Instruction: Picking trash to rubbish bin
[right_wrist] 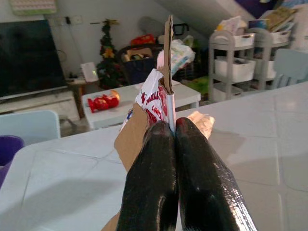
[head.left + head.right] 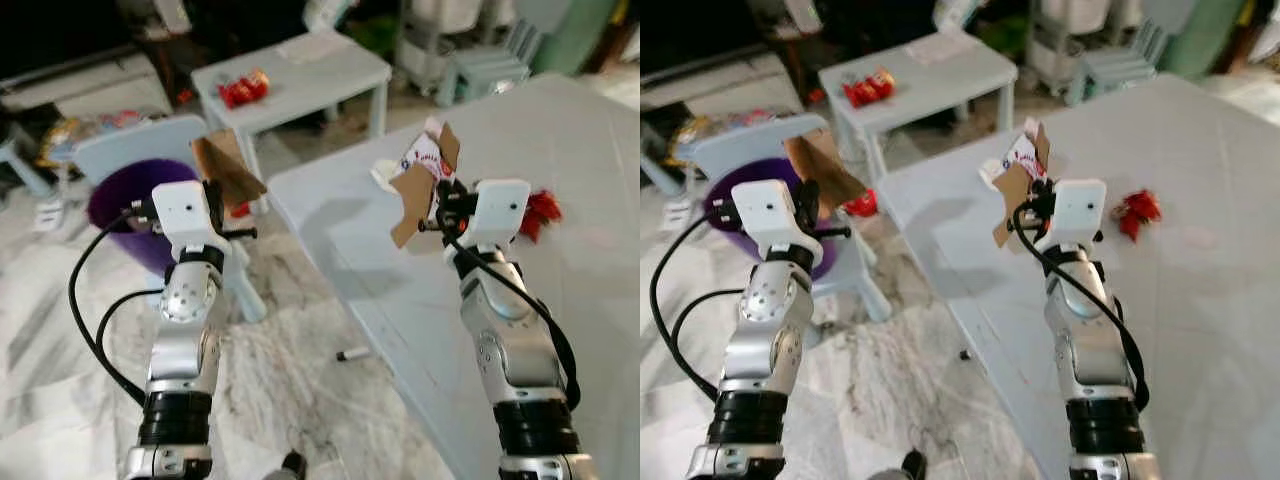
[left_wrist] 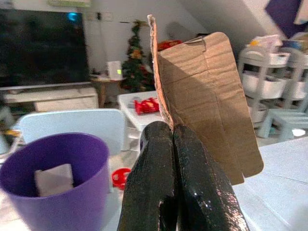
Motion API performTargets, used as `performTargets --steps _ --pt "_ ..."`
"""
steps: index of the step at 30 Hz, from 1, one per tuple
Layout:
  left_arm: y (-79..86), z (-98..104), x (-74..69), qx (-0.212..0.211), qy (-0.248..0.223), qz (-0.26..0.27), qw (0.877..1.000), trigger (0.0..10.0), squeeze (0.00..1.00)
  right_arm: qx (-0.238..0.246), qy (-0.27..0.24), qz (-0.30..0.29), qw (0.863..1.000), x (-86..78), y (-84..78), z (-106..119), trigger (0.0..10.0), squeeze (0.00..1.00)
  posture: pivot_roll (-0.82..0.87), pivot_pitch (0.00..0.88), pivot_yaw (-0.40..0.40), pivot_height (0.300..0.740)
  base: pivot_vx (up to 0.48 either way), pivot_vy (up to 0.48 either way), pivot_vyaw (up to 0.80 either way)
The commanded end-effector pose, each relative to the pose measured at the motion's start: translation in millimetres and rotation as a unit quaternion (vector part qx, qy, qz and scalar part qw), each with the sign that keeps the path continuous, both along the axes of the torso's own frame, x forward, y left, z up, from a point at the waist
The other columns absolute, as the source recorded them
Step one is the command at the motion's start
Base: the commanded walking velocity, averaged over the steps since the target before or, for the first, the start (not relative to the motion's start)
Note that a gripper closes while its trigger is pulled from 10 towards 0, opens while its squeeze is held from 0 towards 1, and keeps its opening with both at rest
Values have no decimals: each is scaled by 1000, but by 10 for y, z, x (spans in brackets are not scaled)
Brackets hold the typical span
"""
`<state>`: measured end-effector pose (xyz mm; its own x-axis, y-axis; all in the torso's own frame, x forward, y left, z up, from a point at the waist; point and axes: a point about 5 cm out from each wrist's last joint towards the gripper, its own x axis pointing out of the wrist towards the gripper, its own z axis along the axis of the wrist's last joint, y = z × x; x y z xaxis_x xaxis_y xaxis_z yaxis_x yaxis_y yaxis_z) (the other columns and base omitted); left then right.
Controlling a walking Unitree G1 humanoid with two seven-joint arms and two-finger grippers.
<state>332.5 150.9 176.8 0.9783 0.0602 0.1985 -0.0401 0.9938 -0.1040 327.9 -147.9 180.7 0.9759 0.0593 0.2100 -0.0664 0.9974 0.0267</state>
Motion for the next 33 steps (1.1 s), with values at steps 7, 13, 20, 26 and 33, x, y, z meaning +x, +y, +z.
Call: performTargets --steps 7,13,20,26,33 --pt "-3 -9 8 -1 7 -6 1000 0 0 0 -6 3 1000 -1 20 27 0 0 -16 76 23 740 0 0 800" --pt "-7 -16 12 -2 9 -7 1000 0 0 0 -5 3 1000 2 21 25 0 0 -15 76 22 740 0 0 800" --pt "-26 -25 20 -5 13 -13 1000 0 0 1 -4 5 1000 4 27 17 0 0 -15 77 21 740 0 0 418" --pt "-32 -31 20 -6 14 -16 1000 0 0 -1 -2 8 1000 0 38 7 0 0 -15 73 19 740 0 0 368" --pt "-37 -34 25 -8 15 -19 1000 0 0 -3 -3 12 1000 17 45 20 0 0 -16 67 16 740 0 0 125"
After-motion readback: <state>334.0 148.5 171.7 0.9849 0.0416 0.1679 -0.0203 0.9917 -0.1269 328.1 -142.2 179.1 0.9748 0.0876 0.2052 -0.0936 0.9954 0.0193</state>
